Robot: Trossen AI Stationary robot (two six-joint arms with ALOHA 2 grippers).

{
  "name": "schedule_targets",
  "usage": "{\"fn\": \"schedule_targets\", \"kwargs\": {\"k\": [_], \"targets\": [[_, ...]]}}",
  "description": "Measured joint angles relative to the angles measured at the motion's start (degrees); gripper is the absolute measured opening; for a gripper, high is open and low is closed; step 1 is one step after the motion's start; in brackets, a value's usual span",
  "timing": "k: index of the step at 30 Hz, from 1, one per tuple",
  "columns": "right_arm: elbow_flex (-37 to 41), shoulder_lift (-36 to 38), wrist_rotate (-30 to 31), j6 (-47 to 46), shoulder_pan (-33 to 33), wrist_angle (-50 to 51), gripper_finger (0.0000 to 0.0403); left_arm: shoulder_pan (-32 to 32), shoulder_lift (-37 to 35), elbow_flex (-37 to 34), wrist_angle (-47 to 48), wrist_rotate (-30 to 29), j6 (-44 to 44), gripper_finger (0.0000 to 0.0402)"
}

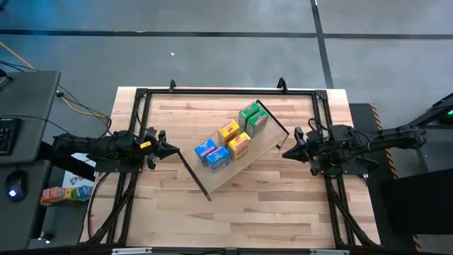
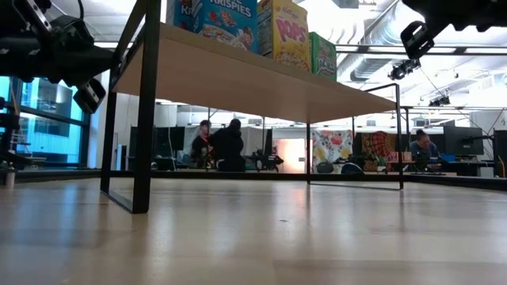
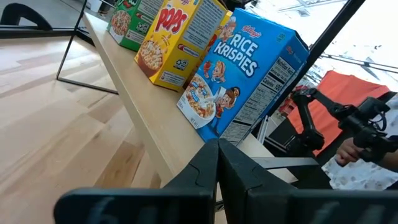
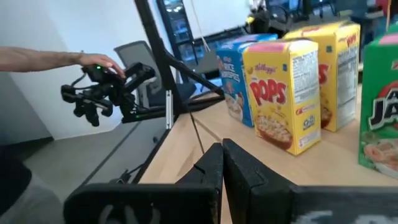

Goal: Stack cereal on shelf
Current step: Return to Home Position

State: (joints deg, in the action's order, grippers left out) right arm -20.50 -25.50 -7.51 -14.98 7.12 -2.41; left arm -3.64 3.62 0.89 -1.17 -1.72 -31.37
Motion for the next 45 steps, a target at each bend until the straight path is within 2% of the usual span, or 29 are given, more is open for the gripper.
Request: {"fn": "schedule_targets", "kwargs": {"k": [3,9,12,16,26,31,34,45], "targets": [[2.39,2.75,-0.28,1.99,0.04,-1.94,0.0000,0.00,0.00,-0.02,0.13,0.00,0.01,0.0001],[12.99,9.13,1.97,4.76,-0.25,-16.25,0.0000,0.00,0.00,-0.07,0.24,0.00,0.04,0.0001],[16.35,12.17,1.91,4.57,-0.75,-18.46,0.0000,0.04,0.00,-0.09,0.24,0.00,0.04,0.0001],[19.94,15.48,1.88,4.55,-1.40,-16.99,0.0000,0.96,0.00,-0.10,0.40,0.20,0.04,0.0001],[19.92,18.82,4.18,7.47,-3.01,1.04,0.0000,1.81,0.07,-0.26,0.90,0.12,0.09,0.0001],[19.90,17.36,4.75,6.64,-3.00,1.32,0.0000,1.79,0.09,-0.26,0.81,0.02,0.09,0.0001],[19.90,16.55,7.18,5.06,-2.97,1.67,0.0000,1.78,0.09,-0.26,0.77,0.00,0.09,0.0001],[19.90,16.11,7.28,4.52,-2.97,1.75,0.0000,1.75,0.00,-0.26,0.62,-0.04,0.06,0.0001]]}}
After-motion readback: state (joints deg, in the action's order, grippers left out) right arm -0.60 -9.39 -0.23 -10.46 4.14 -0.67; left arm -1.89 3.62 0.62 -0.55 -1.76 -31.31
